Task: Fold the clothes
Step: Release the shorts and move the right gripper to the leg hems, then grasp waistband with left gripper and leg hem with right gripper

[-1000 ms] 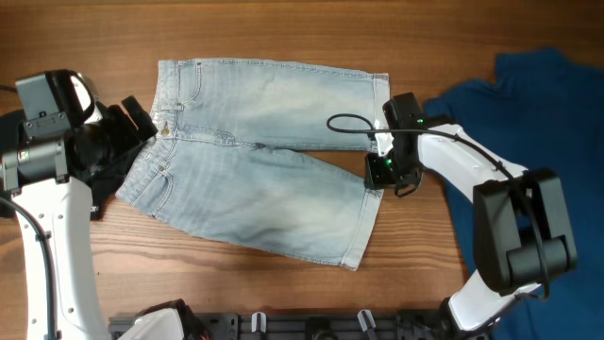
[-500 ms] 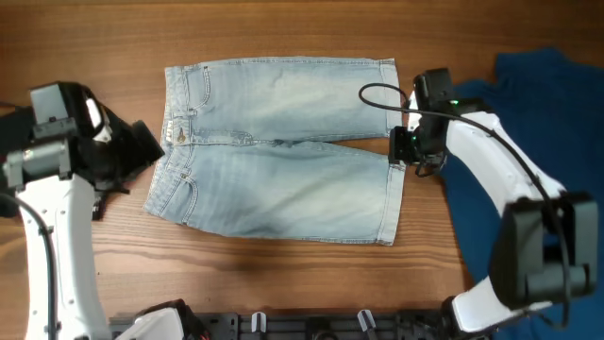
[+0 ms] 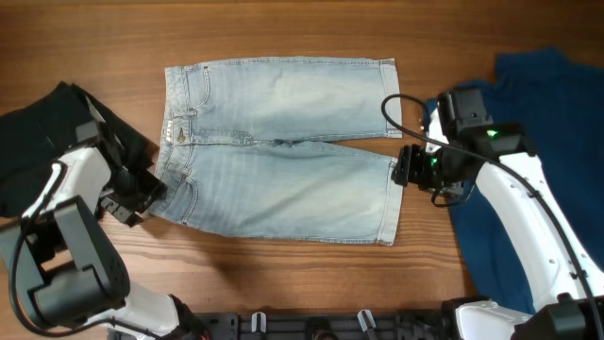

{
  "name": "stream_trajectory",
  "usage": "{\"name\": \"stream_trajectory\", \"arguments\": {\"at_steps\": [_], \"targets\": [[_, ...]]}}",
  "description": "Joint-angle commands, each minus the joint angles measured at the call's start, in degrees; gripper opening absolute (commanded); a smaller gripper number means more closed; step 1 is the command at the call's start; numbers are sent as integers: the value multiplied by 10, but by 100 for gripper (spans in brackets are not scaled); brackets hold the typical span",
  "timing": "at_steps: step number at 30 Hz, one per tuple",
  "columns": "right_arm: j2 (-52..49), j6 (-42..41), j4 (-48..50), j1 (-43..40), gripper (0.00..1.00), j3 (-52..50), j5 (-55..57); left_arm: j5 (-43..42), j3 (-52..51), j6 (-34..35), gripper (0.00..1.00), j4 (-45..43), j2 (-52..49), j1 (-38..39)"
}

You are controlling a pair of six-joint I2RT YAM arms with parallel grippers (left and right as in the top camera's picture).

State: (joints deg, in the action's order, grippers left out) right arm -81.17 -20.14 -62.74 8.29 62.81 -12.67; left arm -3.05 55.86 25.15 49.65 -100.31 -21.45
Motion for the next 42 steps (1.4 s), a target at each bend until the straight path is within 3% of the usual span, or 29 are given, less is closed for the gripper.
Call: {"name": "stream_trajectory", "arguments": {"at_steps": [1, 3, 5, 8, 13, 19, 21, 23, 24, 26, 29, 37, 39, 42], "targets": [[-4, -10, 5, -3, 69, -30, -10, -21, -4, -11, 56, -20, -41, -2], [-4, -10, 12, -3, 73, -52, -10, -21, -4, -11, 38, -21, -48, -2], [-4, -10, 25, -3, 73, -87, -10, -24, -3, -11, 4, -21, -47, -2], [-4, -9, 40, -3, 69, -151, -37, -81, -1, -38, 4, -6, -46, -2], [-5, -11, 101, -3, 52, -249, -102, -81, 2, -55, 4, 5, -43, -2], [-5, -50, 213, -3, 55, -298, -116, -81, 1, -56, 4, 10, -43, -2], [-5, -53, 211, -3, 47, -299, -114, -96, 2, -72, 4, 11, -42, -2], [-5, -53, 207, -3, 31, -299, -114, -96, 1, -79, 4, 12, -42, -2], [-5, -53, 200, -3, 16, -299, -114, -96, 1, -83, 4, 14, -41, -2], [-2, -41, 189, -3, 6, -296, -112, -96, 2, -83, 4, 19, -36, -2], [3, -25, 136, -3, 4, -249, -93, -95, 6, -84, 4, 39, -17, -2], [5, 37, -143, -3, 4, 41, -66, -26, 109, -85, 4, 194, 97, -2], [5, 33, -146, -3, 4, 94, -67, -26, 148, -85, 4, 216, 124, -2], [5, -14, -70, -3, 4, 143, -66, -27, 192, -84, 4, 209, 165, -2]]}}
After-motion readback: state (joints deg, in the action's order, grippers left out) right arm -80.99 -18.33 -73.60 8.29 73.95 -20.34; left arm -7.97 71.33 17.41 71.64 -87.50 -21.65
